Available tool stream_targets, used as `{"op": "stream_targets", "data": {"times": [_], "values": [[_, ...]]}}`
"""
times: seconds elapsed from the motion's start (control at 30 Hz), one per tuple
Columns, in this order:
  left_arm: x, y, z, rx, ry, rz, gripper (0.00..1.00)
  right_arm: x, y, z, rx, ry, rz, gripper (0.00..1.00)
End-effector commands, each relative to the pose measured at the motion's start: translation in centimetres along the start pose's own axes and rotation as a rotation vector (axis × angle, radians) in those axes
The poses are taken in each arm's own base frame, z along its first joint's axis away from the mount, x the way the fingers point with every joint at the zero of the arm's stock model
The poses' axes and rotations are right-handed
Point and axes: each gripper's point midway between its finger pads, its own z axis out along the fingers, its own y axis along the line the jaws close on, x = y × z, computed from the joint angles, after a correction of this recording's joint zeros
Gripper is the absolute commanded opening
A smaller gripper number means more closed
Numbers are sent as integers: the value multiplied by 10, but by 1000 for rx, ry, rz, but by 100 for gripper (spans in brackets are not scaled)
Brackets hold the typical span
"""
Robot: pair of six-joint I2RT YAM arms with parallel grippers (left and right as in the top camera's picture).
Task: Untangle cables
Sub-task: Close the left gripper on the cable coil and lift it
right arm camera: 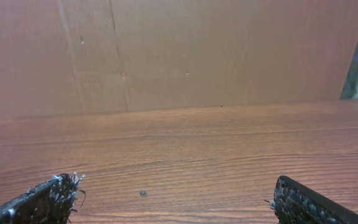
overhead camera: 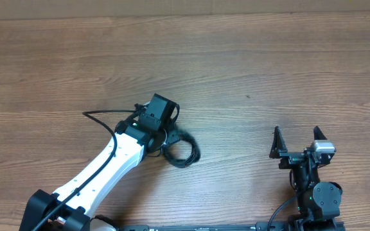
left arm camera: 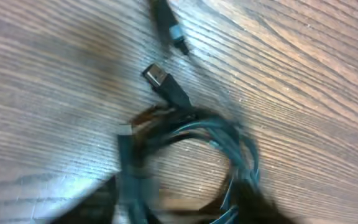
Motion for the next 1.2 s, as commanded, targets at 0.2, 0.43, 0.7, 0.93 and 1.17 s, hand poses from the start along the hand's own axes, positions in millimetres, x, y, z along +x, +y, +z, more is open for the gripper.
{"op": "stream_targets", "data": {"times": [0.2, 0.43, 0.7, 0.93, 1.17], "values": [[32, -3, -5, 40, 168, -61, 100, 3, -2, 0, 7, 2, -3, 100], [46, -2, -8, 48, 242, -68, 100, 3, -2, 0, 7, 2, -3, 100], [50, -7, -8, 68, 261, -65, 100, 3, -2, 0, 7, 2, -3, 100], [65, -24, -9, 101, 275, -29, 100, 3, -2, 0, 7, 2, -3, 100], [56, -32, -3, 67, 132, 16, 96, 3, -2, 0, 7, 2, -3, 100]]}}
